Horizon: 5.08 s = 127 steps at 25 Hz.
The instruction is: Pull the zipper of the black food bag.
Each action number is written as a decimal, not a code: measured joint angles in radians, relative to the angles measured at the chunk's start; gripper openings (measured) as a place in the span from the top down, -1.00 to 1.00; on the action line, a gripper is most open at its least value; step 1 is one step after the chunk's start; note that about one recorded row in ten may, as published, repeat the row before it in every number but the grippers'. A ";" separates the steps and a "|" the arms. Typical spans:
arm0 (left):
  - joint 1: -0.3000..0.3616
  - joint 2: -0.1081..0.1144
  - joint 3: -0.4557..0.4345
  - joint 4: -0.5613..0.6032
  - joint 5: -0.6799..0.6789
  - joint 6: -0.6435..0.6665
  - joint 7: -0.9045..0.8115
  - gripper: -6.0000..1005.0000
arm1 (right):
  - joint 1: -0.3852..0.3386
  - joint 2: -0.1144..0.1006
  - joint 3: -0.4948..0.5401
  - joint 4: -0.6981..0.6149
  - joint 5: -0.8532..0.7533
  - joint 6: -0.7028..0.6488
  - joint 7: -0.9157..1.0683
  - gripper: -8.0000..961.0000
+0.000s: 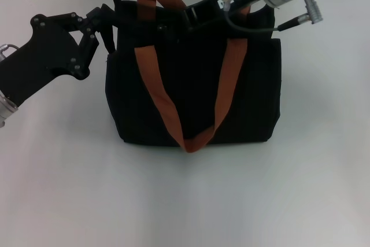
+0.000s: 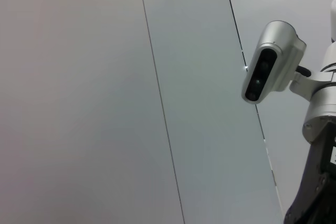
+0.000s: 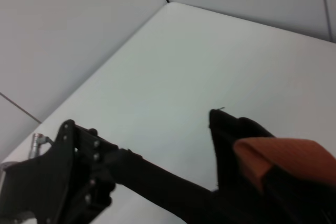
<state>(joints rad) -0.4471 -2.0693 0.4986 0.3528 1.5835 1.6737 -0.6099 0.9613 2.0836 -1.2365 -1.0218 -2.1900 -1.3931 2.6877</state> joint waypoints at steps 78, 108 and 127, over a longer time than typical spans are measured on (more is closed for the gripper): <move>0.012 -0.001 0.003 -0.003 -0.005 0.013 -0.013 0.95 | -0.446 -0.065 0.449 0.073 0.704 -0.468 -0.811 -0.41; 0.020 0.004 0.012 -0.003 0.010 0.004 -0.036 0.95 | -0.612 -0.008 0.455 0.531 0.232 -0.401 -1.797 -0.69; 0.020 0.005 0.012 0.009 0.022 -0.021 -0.089 0.67 | -0.605 -0.008 0.458 0.534 0.229 -0.392 -1.791 -0.69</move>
<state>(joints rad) -0.4268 -2.0645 0.5105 0.3618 1.6059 1.6526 -0.6984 0.3558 2.0754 -0.7787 -0.4877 -1.9605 -1.7851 0.8971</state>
